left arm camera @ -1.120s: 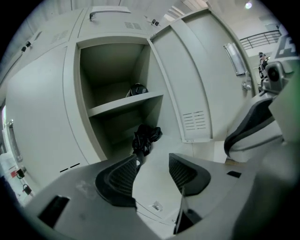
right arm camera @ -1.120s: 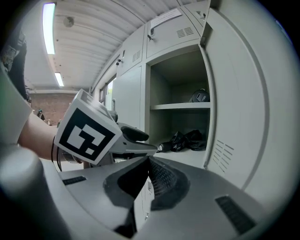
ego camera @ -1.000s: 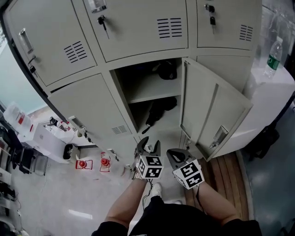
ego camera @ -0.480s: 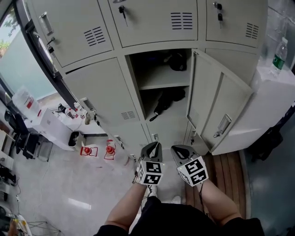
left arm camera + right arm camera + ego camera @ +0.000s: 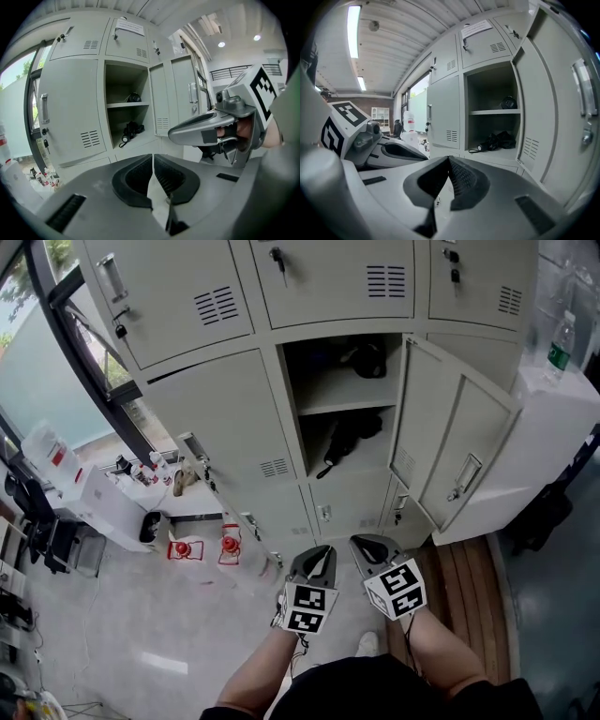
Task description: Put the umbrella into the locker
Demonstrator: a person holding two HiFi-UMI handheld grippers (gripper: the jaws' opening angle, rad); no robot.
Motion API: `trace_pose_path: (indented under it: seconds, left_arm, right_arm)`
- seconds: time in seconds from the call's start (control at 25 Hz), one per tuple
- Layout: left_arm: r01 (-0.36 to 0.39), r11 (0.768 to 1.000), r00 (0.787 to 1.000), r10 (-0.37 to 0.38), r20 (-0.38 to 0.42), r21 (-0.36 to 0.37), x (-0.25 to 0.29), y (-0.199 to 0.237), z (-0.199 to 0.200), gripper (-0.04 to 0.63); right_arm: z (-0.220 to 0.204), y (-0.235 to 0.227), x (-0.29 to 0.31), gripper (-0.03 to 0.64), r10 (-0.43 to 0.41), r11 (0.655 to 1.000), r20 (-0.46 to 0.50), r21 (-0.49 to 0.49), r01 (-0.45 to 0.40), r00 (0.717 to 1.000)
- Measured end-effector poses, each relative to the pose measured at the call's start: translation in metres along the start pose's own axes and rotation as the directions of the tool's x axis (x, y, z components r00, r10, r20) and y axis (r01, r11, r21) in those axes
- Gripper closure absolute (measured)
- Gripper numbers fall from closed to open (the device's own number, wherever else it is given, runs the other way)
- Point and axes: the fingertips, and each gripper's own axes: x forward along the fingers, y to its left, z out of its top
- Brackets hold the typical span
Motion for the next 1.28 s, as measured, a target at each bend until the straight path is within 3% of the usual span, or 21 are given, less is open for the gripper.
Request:
trace_pose_path:
  seconds: [0.56,1.28]
  left_arm:
    - [0.114,0.993,0.993,-0.113,0.033,-0.016,-0.098,0.015,-0.039,0.569]
    - [0.192,0.981,0.98,-0.192,0.051,0.002,-0.14,-0.006,-0.054,0.569]
  right_arm:
    - [-0.014,0.097,-0.025,0.563,-0.131,0.991,-0.024,0.034,0.132,0.991]
    - [-0.026,0.135,-0.062,0.563,-0.218,0.974,-0.013,0.063,0.218,0.976]
